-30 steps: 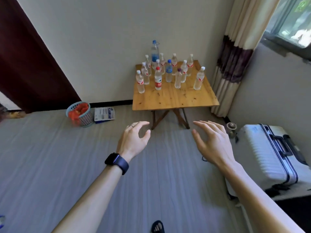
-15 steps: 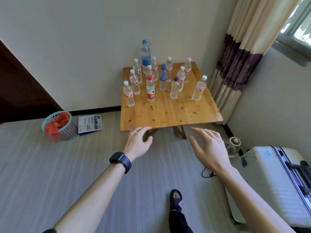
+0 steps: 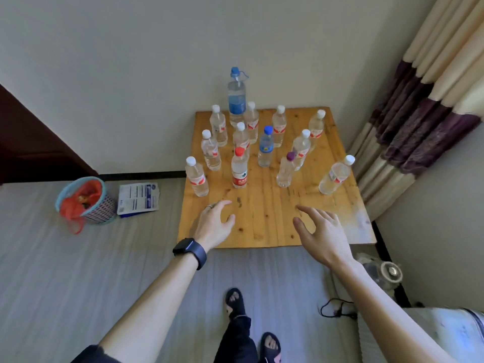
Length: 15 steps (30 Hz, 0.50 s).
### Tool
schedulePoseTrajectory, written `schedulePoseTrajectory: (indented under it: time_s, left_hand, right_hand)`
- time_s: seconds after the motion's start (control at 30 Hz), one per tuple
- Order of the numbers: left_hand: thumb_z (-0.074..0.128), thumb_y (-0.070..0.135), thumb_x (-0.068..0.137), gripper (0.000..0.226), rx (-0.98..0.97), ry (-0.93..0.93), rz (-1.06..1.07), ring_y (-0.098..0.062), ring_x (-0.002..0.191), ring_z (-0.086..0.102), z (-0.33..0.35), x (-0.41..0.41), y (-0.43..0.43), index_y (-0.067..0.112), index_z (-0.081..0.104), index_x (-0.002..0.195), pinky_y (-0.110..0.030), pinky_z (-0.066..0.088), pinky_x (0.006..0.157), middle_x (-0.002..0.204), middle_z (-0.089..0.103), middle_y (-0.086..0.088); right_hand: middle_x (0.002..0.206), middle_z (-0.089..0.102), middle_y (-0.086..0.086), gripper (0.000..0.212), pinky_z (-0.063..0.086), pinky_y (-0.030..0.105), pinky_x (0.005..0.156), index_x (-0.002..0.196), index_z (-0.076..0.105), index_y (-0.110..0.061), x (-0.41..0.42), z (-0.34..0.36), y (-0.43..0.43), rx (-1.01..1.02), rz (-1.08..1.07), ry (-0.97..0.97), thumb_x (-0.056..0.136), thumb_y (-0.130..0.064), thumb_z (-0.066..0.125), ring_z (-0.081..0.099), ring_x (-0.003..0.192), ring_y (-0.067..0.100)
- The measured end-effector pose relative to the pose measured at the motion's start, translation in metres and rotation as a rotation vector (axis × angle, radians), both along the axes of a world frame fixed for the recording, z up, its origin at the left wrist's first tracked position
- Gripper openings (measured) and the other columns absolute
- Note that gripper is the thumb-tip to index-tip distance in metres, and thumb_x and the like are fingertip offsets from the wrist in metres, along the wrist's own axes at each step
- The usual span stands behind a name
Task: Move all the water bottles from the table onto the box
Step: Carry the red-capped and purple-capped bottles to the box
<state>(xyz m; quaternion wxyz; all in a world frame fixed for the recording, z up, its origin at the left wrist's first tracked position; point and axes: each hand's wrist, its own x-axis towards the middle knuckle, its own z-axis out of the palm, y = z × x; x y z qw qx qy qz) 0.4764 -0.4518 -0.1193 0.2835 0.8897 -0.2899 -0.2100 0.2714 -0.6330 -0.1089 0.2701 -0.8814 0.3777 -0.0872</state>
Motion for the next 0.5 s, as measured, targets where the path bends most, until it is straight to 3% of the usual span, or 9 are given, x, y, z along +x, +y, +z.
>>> schedulePoseTrajectory:
  time_s: [0.17, 0.3, 0.5]
  left_hand:
    - [0.055, 0.039, 0.098, 0.044, 0.065, 0.094, -0.018, -0.022, 0.122, 0.054, -0.03, 0.054, -0.041, 0.033, 0.047, 0.141, -0.028, 0.045, 0.084, 0.138, 0.053, -0.004]
    - [0.059, 0.042, 0.095, 0.053, 0.02, 0.279, 0.053, -0.013, 0.098, 0.056, -0.057, 0.086, -0.083, 0.029, 0.042, 0.144, -0.028, 0.046, 0.081, 0.143, 0.05, -0.004]
    - [0.072, 0.042, 0.088, 0.083, -0.039, 0.552, 0.352, -0.023, 0.127, 0.049, -0.087, 0.121, -0.135, 0.024, 0.025, 0.154, -0.03, 0.037, 0.091, 0.154, 0.037, -0.008]
  right_hand:
    - [0.137, 0.06, -0.006, 0.044, 0.04, 0.039, 0.104, 0.14, 0.054, -0.033, 0.052, -0.021, -0.032, 0.065, -0.035, 0.057, 0.098, -0.048, 0.052, 0.04, 0.133, 0.023]
    - [0.138, 0.059, -0.006, 0.051, 0.041, 0.042, 0.104, 0.145, 0.045, -0.035, 0.087, -0.038, -0.055, 0.145, -0.079, 0.075, 0.097, -0.049, 0.051, 0.041, 0.133, 0.022]
    - [0.143, 0.053, -0.003, 0.075, 0.042, 0.045, 0.101, 0.151, 0.028, -0.027, 0.124, -0.075, -0.1, 0.353, -0.187, 0.127, 0.089, -0.061, 0.052, 0.046, 0.132, 0.025]
